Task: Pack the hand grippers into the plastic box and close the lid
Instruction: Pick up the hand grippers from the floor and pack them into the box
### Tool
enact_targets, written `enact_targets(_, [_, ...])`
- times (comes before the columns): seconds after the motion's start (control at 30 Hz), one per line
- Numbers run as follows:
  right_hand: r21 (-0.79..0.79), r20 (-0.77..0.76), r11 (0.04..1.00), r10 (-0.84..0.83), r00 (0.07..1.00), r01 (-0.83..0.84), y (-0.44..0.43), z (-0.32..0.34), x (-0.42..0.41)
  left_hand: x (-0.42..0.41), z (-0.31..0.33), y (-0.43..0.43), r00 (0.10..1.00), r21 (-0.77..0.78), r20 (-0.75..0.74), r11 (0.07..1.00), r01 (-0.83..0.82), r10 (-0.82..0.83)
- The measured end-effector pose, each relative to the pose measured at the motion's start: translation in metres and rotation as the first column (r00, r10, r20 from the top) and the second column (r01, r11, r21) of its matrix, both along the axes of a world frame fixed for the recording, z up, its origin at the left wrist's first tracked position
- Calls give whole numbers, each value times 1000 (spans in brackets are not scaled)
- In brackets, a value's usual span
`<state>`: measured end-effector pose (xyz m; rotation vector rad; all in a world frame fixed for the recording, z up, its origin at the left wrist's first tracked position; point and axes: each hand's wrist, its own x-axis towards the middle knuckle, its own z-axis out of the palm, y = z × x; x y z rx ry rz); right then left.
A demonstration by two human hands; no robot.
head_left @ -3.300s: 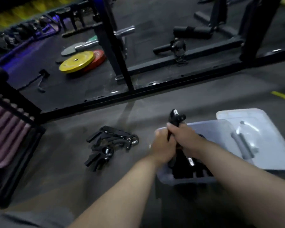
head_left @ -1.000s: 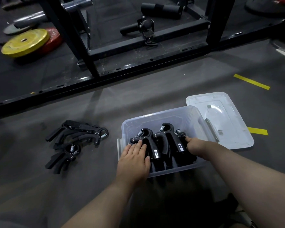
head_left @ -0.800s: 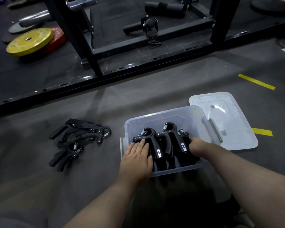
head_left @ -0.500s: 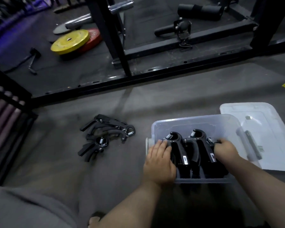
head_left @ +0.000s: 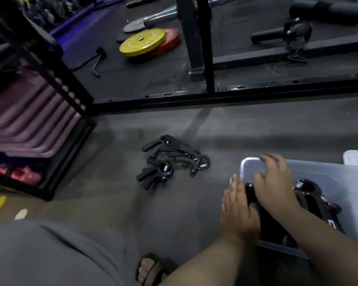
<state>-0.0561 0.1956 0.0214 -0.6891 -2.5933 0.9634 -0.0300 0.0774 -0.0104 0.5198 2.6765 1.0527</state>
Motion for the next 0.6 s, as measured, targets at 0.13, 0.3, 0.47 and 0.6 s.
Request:
enact_targets(0.13, [49, 69, 958, 278, 958, -282, -25, -16, -9, -22, -5, -21, 963, -113, 158, 973, -202, 219])
enact_targets(0.3, [120, 248, 919, 340, 907, -376, -48, -40, -11, -64, -25, -90, 875, -392, 42, 813, -430, 483])
enact_targets(0.47, [173, 262, 925, 288, 921, -339, -56, -36, -10, -127, -19, -132, 880, -562, 48, 741, -368, 473])
enact_targets(0.6, [135, 275, 933, 289, 917, -334, -56, -32, -8, -180, -14, -131, 812, -513, 179, 757, -405, 556])
